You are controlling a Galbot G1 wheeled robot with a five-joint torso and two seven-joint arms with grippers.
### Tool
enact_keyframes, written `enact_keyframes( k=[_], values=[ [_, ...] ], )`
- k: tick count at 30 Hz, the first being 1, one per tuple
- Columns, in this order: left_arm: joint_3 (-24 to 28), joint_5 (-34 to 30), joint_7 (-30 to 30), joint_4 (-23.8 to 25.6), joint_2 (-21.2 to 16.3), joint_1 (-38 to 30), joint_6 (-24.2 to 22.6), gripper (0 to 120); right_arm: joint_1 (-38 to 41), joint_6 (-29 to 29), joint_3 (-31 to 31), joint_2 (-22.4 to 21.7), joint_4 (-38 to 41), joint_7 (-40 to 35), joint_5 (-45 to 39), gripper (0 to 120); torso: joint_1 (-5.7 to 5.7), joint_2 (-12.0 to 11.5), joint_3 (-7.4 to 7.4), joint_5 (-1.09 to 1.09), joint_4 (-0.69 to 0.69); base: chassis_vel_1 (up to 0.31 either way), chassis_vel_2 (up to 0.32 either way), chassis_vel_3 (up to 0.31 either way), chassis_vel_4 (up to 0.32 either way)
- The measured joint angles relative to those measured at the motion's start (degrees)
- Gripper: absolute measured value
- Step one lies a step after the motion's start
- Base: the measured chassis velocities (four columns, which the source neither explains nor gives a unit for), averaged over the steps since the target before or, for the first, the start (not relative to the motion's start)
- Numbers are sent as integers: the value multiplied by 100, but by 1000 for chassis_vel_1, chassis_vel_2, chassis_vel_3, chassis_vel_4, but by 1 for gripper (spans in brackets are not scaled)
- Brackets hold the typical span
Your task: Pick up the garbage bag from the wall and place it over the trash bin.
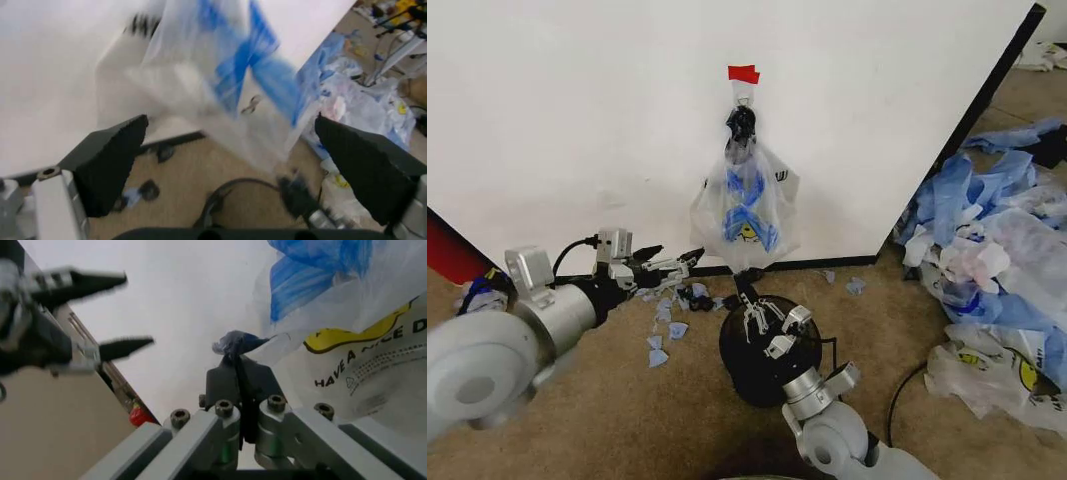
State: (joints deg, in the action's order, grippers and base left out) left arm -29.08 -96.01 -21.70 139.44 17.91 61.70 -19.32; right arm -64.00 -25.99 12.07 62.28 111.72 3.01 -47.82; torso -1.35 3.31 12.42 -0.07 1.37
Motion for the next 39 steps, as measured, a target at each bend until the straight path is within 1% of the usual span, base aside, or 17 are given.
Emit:
enact_keyframes(
  k=[4, 7, 9, 11, 12, 13, 14, 16, 18, 19, 20, 21, 22, 24, 29, 39],
  values=[
    [248, 37, 124, -29, 83, -425, -44, 99, -6, 3, 81, 34, -31, 2, 58, 0, 0, 0, 0, 0, -1, 0, 0, 0, 0],
    [401, 162, 189, -97, 139, -528, 0, 99, -6, 13, 117, 51, -35, 2, 67, 0, 0, 0, 0, -1, -1, 0, 0, 0, 0],
    [644, 319, 291, -201, 214, -682, 77, 99, 7, 19, 165, 61, -47, 1, 70, 0, 0, 0, 0, -1, -2, 0, 0, 0, 0],
    [997, 422, 375, -341, 309, -961, 153, 99, 20, 21, 206, 66, -56, 0, 70, 0, 0, 0, 0, -1, -3, 0, 0, 0, 0],
    [1294, 449, 400, -442, 387, -1227, 193, 99, 24, 22, 235, 69, -65, 0, 70, 0, 1, 0, 0, -1, -2, 0, 0, 0, 0],
    [1294, 449, 400, -442, 387, -1227, 193, 99, 24, 22, 235, 69, -65, 0, 70, 0, 1, 0, 0, -1, -2, 0, 0, 0, 0],
    [1644, 462, 419, -557, 472, -1510, 240, 99, 31, 22, 259, 72, -75, 0, 70, 0, 0, 0, 0, 0, -1, 0, 0, 0, 0],
    [2165, 481, 425, -733, 593, -1945, 311, 98, 33, 23, 291, 81, -87, 0, 75, 0, 0, 0, 0, -1, 0, 0, 0, 0, 0],
    [2572, 497, 411, -875, 692, -2288, 356, 98, 28, 24, 303, 94, -101, 1, 102, 0, 0, 0, 1, -1, 0, 0, 0, 0, 0],
    [2620, 499, 409, -892, 705, -2327, 363, 98, 23, 23, 303, 97, -104, 1, 107, 0, 0, 0, 0, -1, 1, 0, 0, 0, 0],
    [2819, 511, 402, -962, 754, -2489, 394, 98, -3, 23, 301, 113, -115, 2, 131, 0, 0, 0, 0, 0, 0, 0, 0, 0, 0],
    [2819, 511, 402, -962, 754, -2489, 394, 98, -3, 23, 301, 113, -115, 2, 131, 0, 0, 0, 0, 0, 0, 0, 0, 0, 0],
    [2959, 521, 399, -995, 784, -2599, 424, 98, -27, 23, 296, 128, -127, 2, 151, 0, 0, 0, 0, 1, -1, 0, 0, 0, 0],
    [3078, 530, 399, -1031, 837, -2711, 451, 98, -51, 24, 282, 140, -142, 2, 176, 0, 0, 0, 0, 0, -2, 0, 0, 0, 0],
    [3296, 536, 403, -1167, 974, -2923, 470, 98, -116, 26, 254, 164, -144, -1, 239, 0, 0, 0, 0, 0, 0, 0, 0, 0, 0],
    [3398, 870, 557, -1355, 998, -2670, 532, 97, -186, 44, 208, 157, -94, -8, 273, 0, 0, 0, 0, -1, -2, 0, 0, 0, 0]
  ],
)
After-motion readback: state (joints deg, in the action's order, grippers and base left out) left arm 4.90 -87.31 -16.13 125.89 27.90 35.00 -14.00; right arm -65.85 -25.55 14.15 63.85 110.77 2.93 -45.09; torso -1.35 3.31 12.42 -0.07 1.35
